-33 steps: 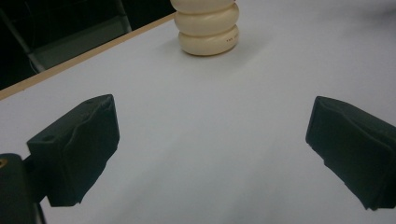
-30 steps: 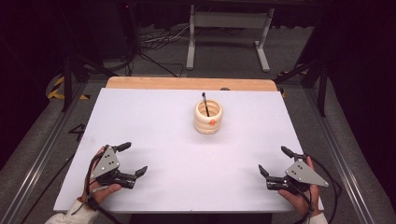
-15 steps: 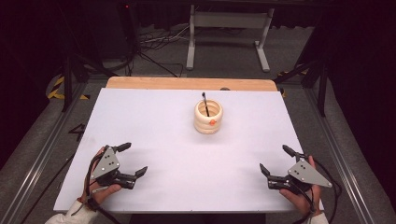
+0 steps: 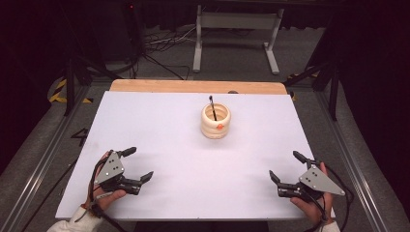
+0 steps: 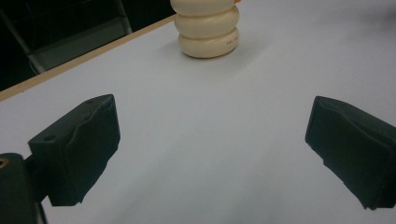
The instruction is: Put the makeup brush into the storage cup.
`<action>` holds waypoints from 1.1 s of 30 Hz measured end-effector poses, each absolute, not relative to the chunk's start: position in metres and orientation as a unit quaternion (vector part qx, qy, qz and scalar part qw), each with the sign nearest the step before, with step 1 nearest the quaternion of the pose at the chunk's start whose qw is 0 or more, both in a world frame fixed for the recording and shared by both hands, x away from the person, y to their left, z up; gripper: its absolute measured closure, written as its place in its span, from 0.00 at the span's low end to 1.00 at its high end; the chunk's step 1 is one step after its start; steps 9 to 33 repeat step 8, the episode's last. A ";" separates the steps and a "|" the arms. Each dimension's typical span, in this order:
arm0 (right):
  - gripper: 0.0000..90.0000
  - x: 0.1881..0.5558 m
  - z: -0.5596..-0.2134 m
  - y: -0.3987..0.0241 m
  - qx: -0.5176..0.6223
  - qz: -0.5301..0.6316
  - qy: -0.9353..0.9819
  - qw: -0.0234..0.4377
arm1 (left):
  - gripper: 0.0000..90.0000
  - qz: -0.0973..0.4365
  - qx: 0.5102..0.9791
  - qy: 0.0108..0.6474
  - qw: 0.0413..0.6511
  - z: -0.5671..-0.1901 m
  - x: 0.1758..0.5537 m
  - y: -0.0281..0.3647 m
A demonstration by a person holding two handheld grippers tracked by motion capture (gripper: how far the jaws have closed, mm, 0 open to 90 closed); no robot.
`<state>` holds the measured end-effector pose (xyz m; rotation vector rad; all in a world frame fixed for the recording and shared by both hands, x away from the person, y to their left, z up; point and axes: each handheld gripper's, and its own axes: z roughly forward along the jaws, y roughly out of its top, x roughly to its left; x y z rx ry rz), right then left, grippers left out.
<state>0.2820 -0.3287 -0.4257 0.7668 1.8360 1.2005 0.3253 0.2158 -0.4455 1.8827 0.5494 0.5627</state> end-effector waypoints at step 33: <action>0.04 0.284 -0.427 -0.325 0.295 0.468 0.734 0.395 | 0.04 0.239 0.786 0.230 0.521 -0.445 0.324 0.216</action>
